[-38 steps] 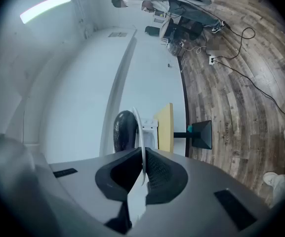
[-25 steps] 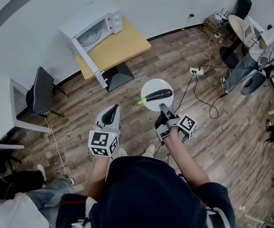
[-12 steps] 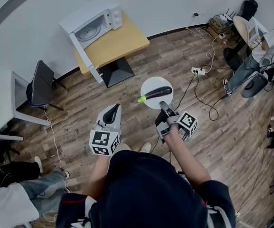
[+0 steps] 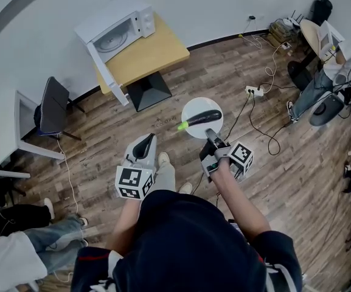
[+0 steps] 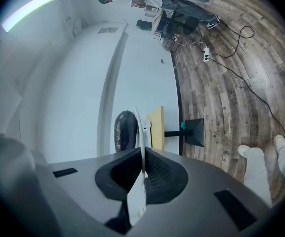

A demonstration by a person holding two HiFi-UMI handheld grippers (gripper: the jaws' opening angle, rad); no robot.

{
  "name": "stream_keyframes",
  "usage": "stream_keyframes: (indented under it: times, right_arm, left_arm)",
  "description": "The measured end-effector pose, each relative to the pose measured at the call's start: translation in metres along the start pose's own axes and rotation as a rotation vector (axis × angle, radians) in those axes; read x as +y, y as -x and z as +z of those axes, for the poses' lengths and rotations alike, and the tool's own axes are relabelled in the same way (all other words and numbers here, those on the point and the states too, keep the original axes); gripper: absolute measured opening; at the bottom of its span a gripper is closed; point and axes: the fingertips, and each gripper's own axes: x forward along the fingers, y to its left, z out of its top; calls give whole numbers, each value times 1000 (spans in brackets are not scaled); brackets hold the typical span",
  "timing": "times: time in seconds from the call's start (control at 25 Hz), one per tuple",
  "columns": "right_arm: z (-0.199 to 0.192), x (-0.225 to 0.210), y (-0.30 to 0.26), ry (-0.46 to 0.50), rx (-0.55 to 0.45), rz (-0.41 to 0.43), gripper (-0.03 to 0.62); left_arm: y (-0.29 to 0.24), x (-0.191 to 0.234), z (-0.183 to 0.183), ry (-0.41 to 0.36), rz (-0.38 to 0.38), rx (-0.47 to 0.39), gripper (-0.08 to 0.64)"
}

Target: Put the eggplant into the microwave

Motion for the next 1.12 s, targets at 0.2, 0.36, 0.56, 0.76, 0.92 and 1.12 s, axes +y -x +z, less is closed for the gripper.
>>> stream_keyframes:
  times: [0.2,0.36,0.56,0.76,0.92,1.12]
  right_arm:
    - [6,2,-9,-1,9,1,23]
    - [13,4,-24,4,17,-3,23]
    - [23,8,-51,-1,25,5,23]
    - [38,12,-89,-4,28,2,23]
    - [50,17,-122,-5,31,7,23]
    - [64,30,-165,-13,34,-2,23]
  left_arm:
    - [-14,4,3,6,0,-5,17]
    - [-28,13,6,11,2,-2,17]
    - [-50,29,11,9,9,-3,17]
    - [-81,54,18,11,18,-3,17]
    - [-107,76,23,14,22,-2,17]
    - [-144,103,37,17,13,9,17]
